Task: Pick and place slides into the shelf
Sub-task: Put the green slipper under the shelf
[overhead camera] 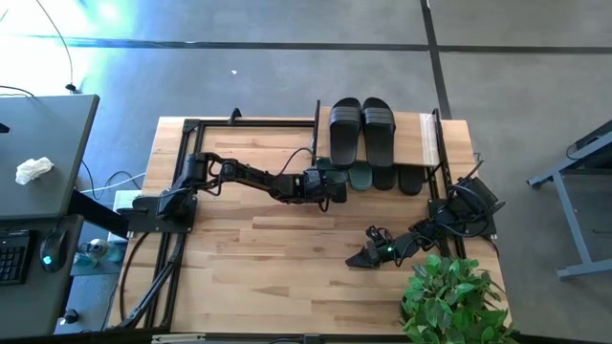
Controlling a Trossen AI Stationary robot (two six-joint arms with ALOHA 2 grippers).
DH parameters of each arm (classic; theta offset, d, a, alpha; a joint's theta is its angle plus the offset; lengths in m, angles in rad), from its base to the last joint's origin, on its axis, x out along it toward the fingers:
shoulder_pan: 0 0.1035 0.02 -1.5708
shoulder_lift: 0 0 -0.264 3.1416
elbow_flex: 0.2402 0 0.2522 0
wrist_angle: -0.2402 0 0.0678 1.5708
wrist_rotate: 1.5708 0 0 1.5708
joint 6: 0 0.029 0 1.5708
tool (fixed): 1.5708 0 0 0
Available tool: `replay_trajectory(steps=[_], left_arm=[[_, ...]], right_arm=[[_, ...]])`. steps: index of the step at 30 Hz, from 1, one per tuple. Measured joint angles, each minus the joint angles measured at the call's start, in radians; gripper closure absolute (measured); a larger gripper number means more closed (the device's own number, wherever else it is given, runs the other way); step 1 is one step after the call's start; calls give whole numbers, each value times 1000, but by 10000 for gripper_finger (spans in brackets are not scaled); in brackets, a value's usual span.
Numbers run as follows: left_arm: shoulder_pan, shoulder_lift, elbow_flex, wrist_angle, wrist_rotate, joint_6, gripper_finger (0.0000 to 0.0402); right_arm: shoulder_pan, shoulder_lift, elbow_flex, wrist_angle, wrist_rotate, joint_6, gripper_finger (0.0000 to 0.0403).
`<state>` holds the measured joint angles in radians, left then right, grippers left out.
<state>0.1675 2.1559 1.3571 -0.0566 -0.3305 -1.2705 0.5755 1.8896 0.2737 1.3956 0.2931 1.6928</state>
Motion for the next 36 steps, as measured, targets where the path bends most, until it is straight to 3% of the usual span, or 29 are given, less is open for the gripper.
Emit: replay_trajectory(steps=[11,23,29,36], left_arm=[[34,-30,0,-17,150,70,88],[41,-75,-1,9,340,137,85],[35,-121,-1,-1,560,259,91],[-2,-260,-1,-13,819,419,152]], right_arm=[[0,0,0,-1,11,-16,217],[0,-1,0,-5,14,-18,217],[0,-1,0,-4,13,-34,217],[0,-1,-1,2,-10,-52,217]])
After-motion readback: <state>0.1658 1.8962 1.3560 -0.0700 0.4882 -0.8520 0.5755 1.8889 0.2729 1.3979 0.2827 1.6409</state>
